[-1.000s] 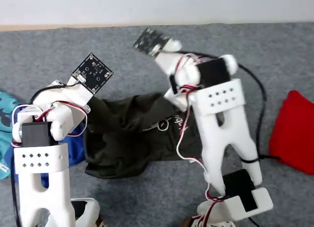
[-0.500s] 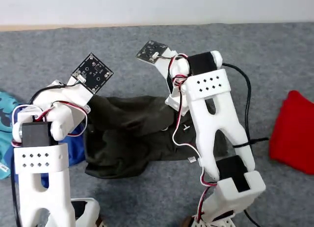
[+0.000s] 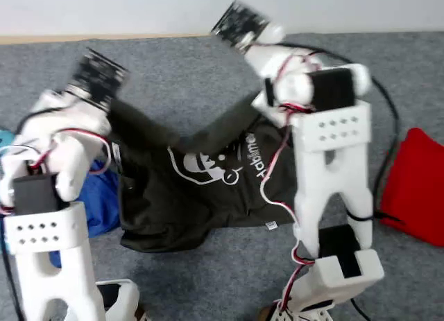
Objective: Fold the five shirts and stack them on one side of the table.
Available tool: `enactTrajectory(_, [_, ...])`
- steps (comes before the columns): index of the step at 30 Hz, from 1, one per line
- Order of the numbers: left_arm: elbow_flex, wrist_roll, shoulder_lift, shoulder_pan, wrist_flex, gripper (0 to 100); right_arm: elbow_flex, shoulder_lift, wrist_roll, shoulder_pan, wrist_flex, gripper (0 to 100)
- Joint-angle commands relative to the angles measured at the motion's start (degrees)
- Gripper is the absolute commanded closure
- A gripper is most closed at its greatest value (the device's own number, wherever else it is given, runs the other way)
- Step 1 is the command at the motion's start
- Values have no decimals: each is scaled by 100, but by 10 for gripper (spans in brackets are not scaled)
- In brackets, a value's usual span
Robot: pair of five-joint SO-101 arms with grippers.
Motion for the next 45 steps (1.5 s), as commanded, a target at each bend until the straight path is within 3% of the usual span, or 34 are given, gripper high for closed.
enactTrajectory(1, [-629,510,-88,-97,-756,994,-809,-338,185,462,-330,987])
enactTrajectory(10, [-2185,571,-44,563,-1934,994,-2259,-532,229,1235,-567,988])
enactTrajectory(13, [-2703,246,-35,791,-2180,994,-2769,-664,492,1437,-558,988])
enactTrajectory(18, [-3152,-598,-44,932,-2277,994,-3209,-971,782,1991,-505,988])
enactTrajectory(25, [-3881,-642,-88,897,-2215,994,-3209,-1833,1371,2316,-84,988])
enactTrajectory(29, [-4435,-642,-88,897,-1538,994,-3191,-2334,1503,2343,453,988])
enactTrajectory(38, [-5833,-642,-88,897,70,994,-2066,-3758,1521,2598,453,987])
enactTrajectory(45, [-6079,-642,-70,888,958,994,-1213,-4338,1925,2607,444,987])
